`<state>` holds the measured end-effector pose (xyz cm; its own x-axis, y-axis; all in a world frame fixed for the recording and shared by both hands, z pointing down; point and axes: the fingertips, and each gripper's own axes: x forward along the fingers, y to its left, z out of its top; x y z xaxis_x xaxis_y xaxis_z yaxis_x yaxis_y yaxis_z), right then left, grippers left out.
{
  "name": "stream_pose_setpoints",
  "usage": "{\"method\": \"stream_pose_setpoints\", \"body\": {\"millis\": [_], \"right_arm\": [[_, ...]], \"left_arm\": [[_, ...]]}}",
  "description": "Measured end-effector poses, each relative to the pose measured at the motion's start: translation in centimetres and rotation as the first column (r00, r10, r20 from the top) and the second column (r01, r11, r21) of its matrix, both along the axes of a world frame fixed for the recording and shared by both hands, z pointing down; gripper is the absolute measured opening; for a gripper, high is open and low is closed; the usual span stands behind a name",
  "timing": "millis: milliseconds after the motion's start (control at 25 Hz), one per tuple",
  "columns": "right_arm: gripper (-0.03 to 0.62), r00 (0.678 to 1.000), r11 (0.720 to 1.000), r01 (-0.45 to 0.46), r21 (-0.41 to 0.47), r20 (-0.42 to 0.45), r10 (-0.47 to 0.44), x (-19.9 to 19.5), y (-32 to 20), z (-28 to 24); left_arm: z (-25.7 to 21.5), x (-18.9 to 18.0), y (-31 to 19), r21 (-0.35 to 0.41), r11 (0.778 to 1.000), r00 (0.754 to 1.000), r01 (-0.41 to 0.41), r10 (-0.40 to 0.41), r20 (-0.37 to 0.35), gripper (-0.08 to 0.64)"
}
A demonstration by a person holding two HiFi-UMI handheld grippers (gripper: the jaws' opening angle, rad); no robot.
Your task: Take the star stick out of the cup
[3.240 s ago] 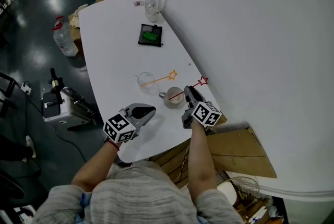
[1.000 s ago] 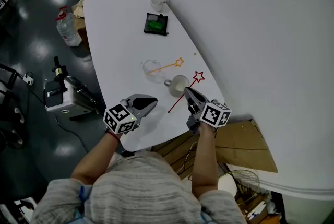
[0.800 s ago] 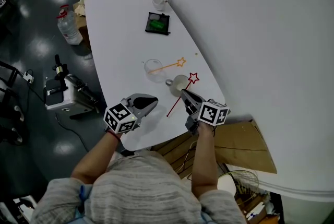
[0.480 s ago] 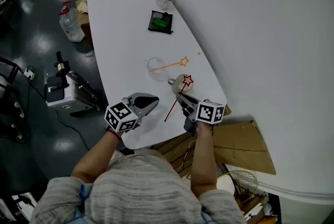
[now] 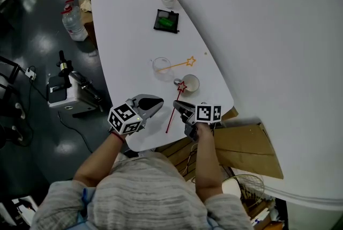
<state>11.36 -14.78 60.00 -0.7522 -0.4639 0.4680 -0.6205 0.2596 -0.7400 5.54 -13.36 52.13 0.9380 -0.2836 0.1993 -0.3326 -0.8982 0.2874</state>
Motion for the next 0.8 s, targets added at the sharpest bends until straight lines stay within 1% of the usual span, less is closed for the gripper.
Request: {"method": "stream_pose_setpoints", "body": {"millis": [200,280,360,520,600,680,720,760,800], "right_arm": [[0.012,1.000,0.995,0.007,-0.104,0.023,-0.005,-1.3,0.5,2.5],[0.012,1.000,0.992,0.004,-0.126,0.023,-0.001,-1.7,0.6,3.2],[0.012,1.000,0.994,0.008,-0.106,-0.006,-0.009,-1.9,0.5,3.5],[0.014,0.987,0.999,0.041,-0.031,-0.152,-0.045,-1.8,0.1,4.0],[0.019,0.981,0.999,0.044,-0.002,-0.190,-0.043,-1.7,-0.2,4.1],[0.105,0.978,0.999,0.035,0.018,-0.207,-0.030,-1.6,-0.4,3.9],[0.131,0.977,0.999,0.032,0.028,-0.213,-0.025,-1.6,-0.5,3.8],[0.146,0.975,0.999,0.029,0.043,-0.222,-0.019,-1.5,-0.6,3.6],[0.146,0.973,0.998,0.026,0.063,-0.232,-0.011,-1.4,-0.7,3.2]], "left_arm": [[0.3,0.0,0.1,-0.003,1.000,1.000,-0.001,0.001,0.005,0.017],[0.3,0.0,0.1,-0.005,1.000,1.000,0.000,0.000,0.005,0.017],[0.3,-0.1,-0.1,-0.005,1.000,1.000,0.002,-0.002,0.002,0.017],[0.2,-0.5,-0.5,-0.005,1.000,1.000,0.015,-0.015,-0.002,0.017],[0.2,-0.6,-0.6,-0.006,1.000,1.000,0.017,-0.018,-0.004,0.017],[0.3,-0.6,-0.6,-0.006,1.000,1.000,0.017,-0.017,-0.005,0.017],[0.3,-0.6,-0.7,-0.006,1.000,1.000,0.017,-0.017,-0.005,0.017],[0.3,-0.7,-0.7,-0.006,1.000,1.000,0.017,-0.017,-0.006,0.017],[0.3,-0.7,-0.7,-0.006,1.000,1.000,0.017,-0.017,-0.007,0.017]]}}
